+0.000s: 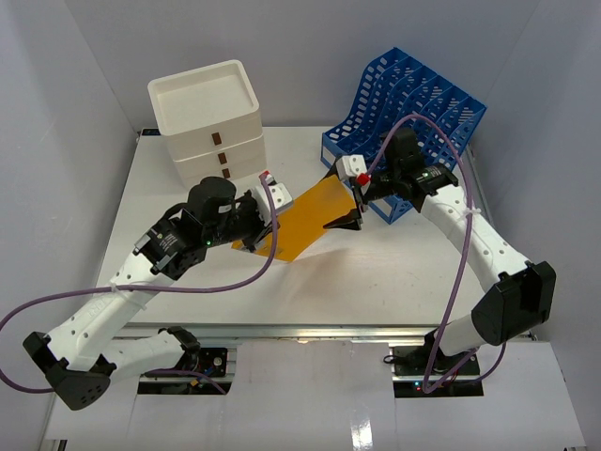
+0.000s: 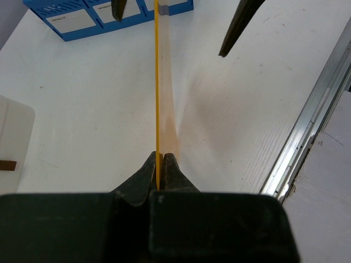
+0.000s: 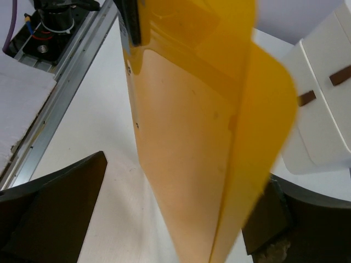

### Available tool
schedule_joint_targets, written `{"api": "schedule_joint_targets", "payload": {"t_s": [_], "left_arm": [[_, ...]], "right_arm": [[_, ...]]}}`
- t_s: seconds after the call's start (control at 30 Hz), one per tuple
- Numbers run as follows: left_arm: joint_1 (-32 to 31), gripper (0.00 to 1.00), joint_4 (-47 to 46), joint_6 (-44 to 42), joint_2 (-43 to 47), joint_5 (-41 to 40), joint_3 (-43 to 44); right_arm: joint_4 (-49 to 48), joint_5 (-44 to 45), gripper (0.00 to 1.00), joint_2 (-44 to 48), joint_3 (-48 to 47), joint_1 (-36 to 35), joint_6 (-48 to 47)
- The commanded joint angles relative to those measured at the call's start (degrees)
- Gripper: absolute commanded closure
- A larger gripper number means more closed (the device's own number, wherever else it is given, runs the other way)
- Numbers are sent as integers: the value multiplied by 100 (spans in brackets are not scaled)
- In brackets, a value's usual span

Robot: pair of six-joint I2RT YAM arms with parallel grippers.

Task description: Organize the desk

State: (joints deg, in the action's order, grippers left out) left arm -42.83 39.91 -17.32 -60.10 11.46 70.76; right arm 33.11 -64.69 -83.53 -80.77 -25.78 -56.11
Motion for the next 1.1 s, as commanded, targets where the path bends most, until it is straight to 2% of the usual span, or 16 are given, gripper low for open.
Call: {"api": "schedule_joint_targets", "payload": {"t_s": [0.0, 0.13, 0.27, 0.33, 0.4, 0.47, 0.5, 0.53, 0.57, 0.63, 0.7, 0.8, 0.9, 1.07], "left_arm": [[20, 100, -264, -79, 232, 176, 4], [20, 100, -282, -69, 406, 99, -119], [20, 100, -300, -8, 588, -3, -317], [20, 100, -358, 39, 709, -21, -434], [20, 99, -469, 115, 830, -28, -566], [20, 84, -695, 241, 960, -54, -730], [20, 75, -833, 318, 1023, -66, -827], [20, 60, -958, 428, 1116, -72, -905], [20, 54, -1002, 465, 1149, -79, -932], [20, 30, -1338, 679, 1308, -73, -1097], [20, 23, -1632, 785, 1407, -111, -1170], [20, 17, -1920, 872, 1532, -232, -1159], [20, 5, -2067, 891, 1588, -391, -1012], [20, 2, -2447, 993, 1887, -874, -775]], "right_arm": [[253, -231, 16, -7, -177, -199, -339], [445, -255, 62, -58, -257, -199, -349], [553, -290, 85, -53, -316, -199, -379], [619, -328, 92, -49, -346, -199, -383], [685, -388, 92, -34, -383, -199, -344], [676, -470, 92, 5, -387, -199, -274], [662, -507, 92, 38, -388, -199, -220], [636, -528, 92, 65, -394, -199, -178], [627, -535, 92, 91, -390, -199, -140], [601, -560, 92, 156, -387, -206, -62], [592, -526, 92, 215, -367, -199, 12], [569, -488, 92, 269, -276, -199, 21], [566, -442, 92, 305, -218, -199, 33], [552, -396, 92, 362, -76, -190, 3]]}}
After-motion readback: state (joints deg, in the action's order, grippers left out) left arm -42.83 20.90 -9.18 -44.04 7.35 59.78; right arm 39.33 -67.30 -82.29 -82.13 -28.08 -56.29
